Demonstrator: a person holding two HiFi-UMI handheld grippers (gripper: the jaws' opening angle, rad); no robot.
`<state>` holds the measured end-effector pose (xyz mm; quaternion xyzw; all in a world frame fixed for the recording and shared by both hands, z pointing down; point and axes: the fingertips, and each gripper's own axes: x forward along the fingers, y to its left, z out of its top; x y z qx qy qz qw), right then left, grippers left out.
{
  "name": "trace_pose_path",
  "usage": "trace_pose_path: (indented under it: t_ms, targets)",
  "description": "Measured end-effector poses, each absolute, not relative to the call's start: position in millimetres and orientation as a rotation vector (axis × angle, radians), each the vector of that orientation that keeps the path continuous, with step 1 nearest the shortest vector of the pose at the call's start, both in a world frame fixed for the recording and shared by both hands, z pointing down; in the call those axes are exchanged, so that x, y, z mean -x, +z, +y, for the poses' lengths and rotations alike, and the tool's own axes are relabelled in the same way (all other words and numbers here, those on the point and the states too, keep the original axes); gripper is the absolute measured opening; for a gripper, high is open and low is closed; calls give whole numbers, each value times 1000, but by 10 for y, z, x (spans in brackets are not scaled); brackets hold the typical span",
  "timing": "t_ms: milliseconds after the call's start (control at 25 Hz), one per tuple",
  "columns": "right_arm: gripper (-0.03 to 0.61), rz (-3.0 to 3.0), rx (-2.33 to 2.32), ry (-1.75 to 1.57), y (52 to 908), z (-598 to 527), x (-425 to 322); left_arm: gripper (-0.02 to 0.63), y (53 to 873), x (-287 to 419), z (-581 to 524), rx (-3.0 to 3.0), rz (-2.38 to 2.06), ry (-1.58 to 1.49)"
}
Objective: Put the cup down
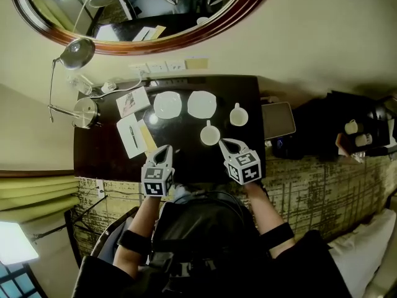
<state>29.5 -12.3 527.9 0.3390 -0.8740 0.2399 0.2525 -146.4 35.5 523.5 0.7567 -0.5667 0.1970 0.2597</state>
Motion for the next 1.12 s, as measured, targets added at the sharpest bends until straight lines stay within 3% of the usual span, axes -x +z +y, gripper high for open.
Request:
trace_pose_path:
  t_ms: [760,1120]
  targets:
    - [6,-2357,-943,682,5402,86,-249,2,5181,1554,546,-2083,-1532,557]
    - [28,-2311,-839,520,5443,83,-165,2,5153,1499,570,-2084,-1542,551]
